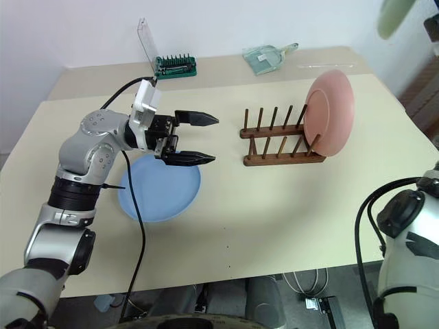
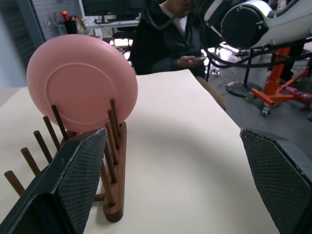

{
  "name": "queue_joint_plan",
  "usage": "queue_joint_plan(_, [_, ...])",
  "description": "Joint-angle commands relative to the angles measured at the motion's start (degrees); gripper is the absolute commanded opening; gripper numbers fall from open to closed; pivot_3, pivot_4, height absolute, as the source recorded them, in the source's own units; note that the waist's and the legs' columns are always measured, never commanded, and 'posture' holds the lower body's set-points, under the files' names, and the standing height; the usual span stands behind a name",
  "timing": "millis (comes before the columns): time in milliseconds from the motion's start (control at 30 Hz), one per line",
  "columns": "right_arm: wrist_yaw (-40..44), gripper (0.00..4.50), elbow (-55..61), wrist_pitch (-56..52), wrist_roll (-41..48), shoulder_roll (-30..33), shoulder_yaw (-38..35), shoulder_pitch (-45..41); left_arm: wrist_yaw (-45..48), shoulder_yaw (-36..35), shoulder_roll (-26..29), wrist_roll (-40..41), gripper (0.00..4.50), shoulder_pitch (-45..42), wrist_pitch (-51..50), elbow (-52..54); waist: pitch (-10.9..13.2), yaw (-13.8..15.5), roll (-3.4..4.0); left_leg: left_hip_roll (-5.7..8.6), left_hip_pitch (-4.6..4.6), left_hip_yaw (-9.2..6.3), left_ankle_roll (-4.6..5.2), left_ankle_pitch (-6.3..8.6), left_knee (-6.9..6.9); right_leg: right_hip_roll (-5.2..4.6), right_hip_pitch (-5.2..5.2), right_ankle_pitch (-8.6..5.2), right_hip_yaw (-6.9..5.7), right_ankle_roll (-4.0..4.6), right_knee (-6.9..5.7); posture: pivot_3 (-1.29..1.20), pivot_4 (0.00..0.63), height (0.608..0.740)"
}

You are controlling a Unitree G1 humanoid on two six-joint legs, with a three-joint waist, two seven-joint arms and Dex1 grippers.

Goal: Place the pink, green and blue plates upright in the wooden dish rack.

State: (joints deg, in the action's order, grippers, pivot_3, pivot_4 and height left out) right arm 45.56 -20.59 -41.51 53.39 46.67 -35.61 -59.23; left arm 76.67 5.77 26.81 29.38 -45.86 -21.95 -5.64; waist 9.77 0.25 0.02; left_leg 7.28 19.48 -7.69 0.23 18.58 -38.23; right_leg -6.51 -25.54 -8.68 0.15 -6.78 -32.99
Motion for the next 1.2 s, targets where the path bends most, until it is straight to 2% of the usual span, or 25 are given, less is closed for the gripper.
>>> queue_joint_plan(33, [-1.05, 0.03, 4.17, -14.04, 13.87, 0.47, -3.77, 0.16, -0.64, -1.29, 0.01, 0.34, 4.5, -0.74, 1.04, 1.2, 0.0, 0.26, 0.0, -0.01, -0.01, 0.0, 0.0, 0.0, 0.0, 0.01, 0.0, 0.0, 0.0, 0.0, 0.0, 0.0, 0.15, 0.74])
queue_joint_plan(100, [-1.06, 0.03, 4.77, -21.48, 18.97, 1.07, -3.44, 1.74, -0.74, -1.26, -0.1, 0.38, 4.5, -0.9, 1.12, 1.06, 0.0, 0.46, 0.0, -0.01, -0.01, 0.0, 0.01, 0.01, -0.01, 0.0, 0.0, 0.0, 0.0, 0.01, 0.01, 0.0, 0.15, 0.74])
queue_joint_plan(200, [-0.56, 0.03, 8.39, -27.9, 21.82, 1.87, -0.76, 5.79, -0.73, -1.29, 0.0, 0.38, 4.5, -0.98, 1.36, 0.94, 0.0, 0.5, 0.0, -0.01, -0.01, 0.0, 0.22, 0.12, -0.02, -0.01, 0.0, -0.01, 0.0, 0.02, 0.02, 0.0, 0.15, 0.74])
queue_joint_plan(367, [-3.53, 0.03, 5.93, -23.82, 17.92, -0.04, 0.1, 8.43, -0.78, -0.93, 0.28, -0.16, 4.5, -0.71, 1.74, 1.09, -0.01, 0.4, 0.01, 0.0, -0.02, 0.07, 0.18, 0.1, -0.03, -0.03, -0.04, 0.0, 0.0, 0.01, 0.0, 0.0, 0.15, 0.74])
queue_joint_plan(967, [-3.48, 0.03, 4.49, -28.87, 21.67, -0.22, -1.25, 14.56, -0.73, -1.13, 0.48, 0.1, 4.5, -0.18, 1.71, 1.76, 0.0, 0.44, 0.01, -0.01, -0.02, 0.08, 0.01, 0.0, -0.03, -0.03, -0.04, 0.0, 0.0, 0.01, 0.0, 0.0, 0.15, 0.74])
queue_joint_plan(1200, [-3.09, 0.03, 5.92, -27.4, 20.29, -1.01, -0.29, 18.43, -0.64, -1.38, 0.52, 0.76, 4.5, -0.51, 1.07, 2.07, -0.01, 0.44, 0.01, -0.01, -0.02, 0.08, 0.02, 0.01, -0.03, -0.02, -0.03, 0.0, 0.0, 0.0, 0.01, 0.0, 0.15, 0.74])
